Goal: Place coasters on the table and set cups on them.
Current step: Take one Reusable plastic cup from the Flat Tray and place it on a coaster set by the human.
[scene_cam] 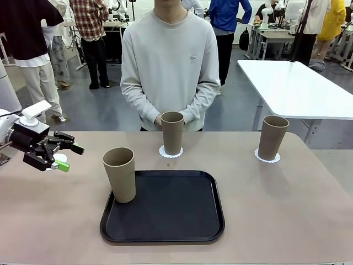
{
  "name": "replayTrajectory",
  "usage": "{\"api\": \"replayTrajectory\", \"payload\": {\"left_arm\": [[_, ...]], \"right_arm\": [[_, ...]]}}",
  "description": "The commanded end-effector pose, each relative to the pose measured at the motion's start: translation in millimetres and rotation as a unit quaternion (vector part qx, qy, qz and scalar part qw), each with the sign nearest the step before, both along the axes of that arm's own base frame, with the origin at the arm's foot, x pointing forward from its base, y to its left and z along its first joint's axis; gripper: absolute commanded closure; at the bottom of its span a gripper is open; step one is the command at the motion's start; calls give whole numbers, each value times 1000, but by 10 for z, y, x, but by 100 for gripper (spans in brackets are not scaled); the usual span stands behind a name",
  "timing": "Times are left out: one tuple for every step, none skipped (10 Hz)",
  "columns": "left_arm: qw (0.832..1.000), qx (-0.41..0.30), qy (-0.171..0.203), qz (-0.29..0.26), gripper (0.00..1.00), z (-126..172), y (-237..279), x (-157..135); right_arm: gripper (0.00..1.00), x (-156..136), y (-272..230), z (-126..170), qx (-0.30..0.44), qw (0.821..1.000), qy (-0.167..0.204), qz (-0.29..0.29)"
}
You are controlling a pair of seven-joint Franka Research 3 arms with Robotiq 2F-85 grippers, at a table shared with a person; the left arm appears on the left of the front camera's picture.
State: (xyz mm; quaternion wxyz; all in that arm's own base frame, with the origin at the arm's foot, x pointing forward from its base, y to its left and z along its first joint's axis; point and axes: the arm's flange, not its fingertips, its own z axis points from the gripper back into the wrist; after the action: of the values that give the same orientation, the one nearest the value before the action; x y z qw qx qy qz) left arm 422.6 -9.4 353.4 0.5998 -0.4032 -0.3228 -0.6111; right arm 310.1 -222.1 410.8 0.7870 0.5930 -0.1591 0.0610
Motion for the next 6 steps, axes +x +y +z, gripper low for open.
{"api": "replayTrajectory", "payload": {"left_arm": [[1000, -4, 4, 2, 0, 24, 6, -18], [1000, -4, 4, 2, 0, 24, 6, -18], [1000, 0, 1, 2, 0, 1, 20, -2], [1000, -15, -15, -7, 0, -137, -4, -52], [999, -22, -23, -10, 0, -270, -31, -45], [999, -27, -29, -5, 0, -429, -81, -44]], "right_arm": [[0, -16, 1, -14, 4, 1000, -2, -1], [0, -16, 1, -14, 4, 1000, -2, -1], [0, -16, 1, -14, 4, 1000, -2, -1], [0, -16, 1, -14, 4, 1000, -2, -1], [0, -16, 1, -14, 4, 1000, -2, -1], [0, -16, 1, -14, 4, 1000, -2, -1]]}}
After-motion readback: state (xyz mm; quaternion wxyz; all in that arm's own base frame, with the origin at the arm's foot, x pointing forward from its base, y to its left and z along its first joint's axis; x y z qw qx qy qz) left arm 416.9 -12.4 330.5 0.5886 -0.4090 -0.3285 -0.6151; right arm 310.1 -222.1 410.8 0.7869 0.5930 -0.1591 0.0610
